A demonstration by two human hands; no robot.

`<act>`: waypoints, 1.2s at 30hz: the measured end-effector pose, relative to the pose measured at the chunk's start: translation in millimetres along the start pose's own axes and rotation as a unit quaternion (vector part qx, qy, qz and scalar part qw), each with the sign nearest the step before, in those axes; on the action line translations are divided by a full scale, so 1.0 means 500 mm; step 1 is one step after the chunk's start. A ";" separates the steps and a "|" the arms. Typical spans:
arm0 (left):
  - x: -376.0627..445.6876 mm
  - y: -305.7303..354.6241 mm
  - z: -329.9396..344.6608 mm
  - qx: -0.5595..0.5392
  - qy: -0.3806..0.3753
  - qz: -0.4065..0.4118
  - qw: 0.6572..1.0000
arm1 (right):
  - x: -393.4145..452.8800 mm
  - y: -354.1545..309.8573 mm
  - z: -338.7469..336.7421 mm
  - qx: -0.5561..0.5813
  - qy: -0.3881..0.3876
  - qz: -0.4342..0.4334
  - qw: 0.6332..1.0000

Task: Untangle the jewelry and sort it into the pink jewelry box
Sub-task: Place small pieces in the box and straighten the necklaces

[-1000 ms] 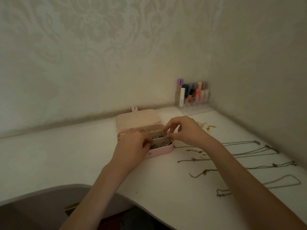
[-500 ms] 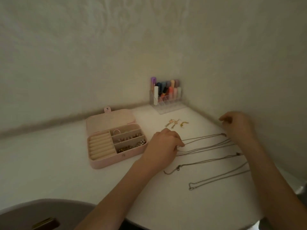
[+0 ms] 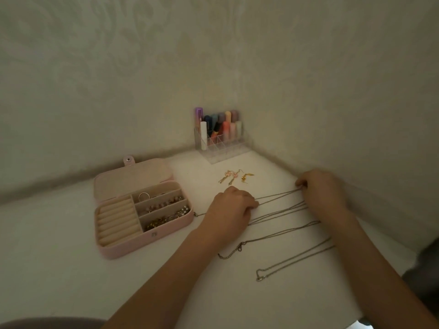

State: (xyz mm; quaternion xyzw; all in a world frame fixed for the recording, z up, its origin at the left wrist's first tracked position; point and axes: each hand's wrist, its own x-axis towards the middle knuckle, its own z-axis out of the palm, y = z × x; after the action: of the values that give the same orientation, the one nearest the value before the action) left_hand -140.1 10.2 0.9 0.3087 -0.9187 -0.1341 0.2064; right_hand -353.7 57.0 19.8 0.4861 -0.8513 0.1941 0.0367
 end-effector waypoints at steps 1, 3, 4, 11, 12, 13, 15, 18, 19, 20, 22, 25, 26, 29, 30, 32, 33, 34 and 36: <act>-0.002 0.001 0.000 -0.004 0.000 -0.003 1.000 | 0.002 0.000 0.003 0.007 0.006 -0.006 1.000; -0.005 0.000 -0.003 -0.014 -0.010 -0.009 1.000 | 0.000 0.002 0.006 0.025 0.032 -0.019 0.999; -0.007 -0.002 -0.004 -0.018 -0.020 -0.012 1.000 | 0.001 0.002 0.006 0.042 0.052 -0.027 0.997; -0.018 0.004 -0.015 -0.036 -0.052 -0.037 0.997 | 0.001 -0.010 0.003 0.377 0.046 -0.021 0.925; -0.019 0.004 -0.016 -0.039 -0.054 -0.040 0.997 | 0.001 -0.013 -0.002 0.422 0.030 -0.009 0.906; -0.019 0.004 -0.018 -0.039 -0.057 -0.043 0.997 | 0.001 -0.017 -0.006 0.459 0.014 0.003 0.888; -0.021 0.003 -0.020 -0.030 -0.062 -0.051 0.996 | 0.002 -0.022 -0.015 0.534 -0.020 0.028 0.845; -0.026 0.003 -0.024 -0.008 -0.070 -0.075 0.995 | 0.001 -0.025 -0.024 0.631 -0.075 0.060 0.770; -0.028 0.004 -0.026 -0.001 -0.071 -0.078 0.994 | 0.000 -0.026 -0.027 0.650 -0.093 0.066 0.751; -0.030 0.004 -0.028 0.002 -0.071 -0.080 0.994 | -0.001 -0.026 -0.028 0.662 -0.107 0.068 0.739; -0.032 0.008 -0.030 -0.004 -0.067 -0.082 0.994 | -0.004 -0.028 -0.028 0.661 -0.119 0.065 0.738; -0.034 0.011 -0.031 -0.011 -0.069 -0.089 0.994 | -0.008 -0.027 -0.020 0.623 -0.096 0.054 0.774; -0.034 0.011 -0.030 -0.010 -0.071 -0.090 0.993 | -0.008 -0.026 -0.016 0.607 -0.080 0.049 0.789; -0.034 0.009 -0.030 -0.008 -0.077 -0.095 0.993 | -0.003 -0.020 -0.010 0.573 -0.035 0.037 0.818; -0.034 0.009 -0.029 -0.009 -0.078 -0.095 0.992 | -0.001 -0.019 -0.010 0.567 -0.025 0.034 0.823; -0.033 0.008 -0.029 -0.011 -0.078 -0.095 0.992 | 0.003 -0.017 -0.011 0.556 -0.008 0.032 0.830; -0.033 0.007 -0.028 -0.011 -0.077 -0.096 0.992 | 0.004 -0.017 -0.011 0.551 -0.003 0.033 0.834; -0.033 0.006 -0.027 -0.010 -0.078 -0.097 0.992 | 0.005 -0.015 -0.011 0.545 0.002 0.033 0.838; -0.033 0.005 -0.027 -0.012 -0.080 -0.100 0.992 | 0.006 -0.011 -0.007 0.519 0.020 0.024 0.854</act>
State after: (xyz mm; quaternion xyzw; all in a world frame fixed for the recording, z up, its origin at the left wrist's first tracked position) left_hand -123.3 20.9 8.7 0.3849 -0.8951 -0.1894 0.1215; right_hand -351.1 53.3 25.6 0.4096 -0.6373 0.6183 -0.2092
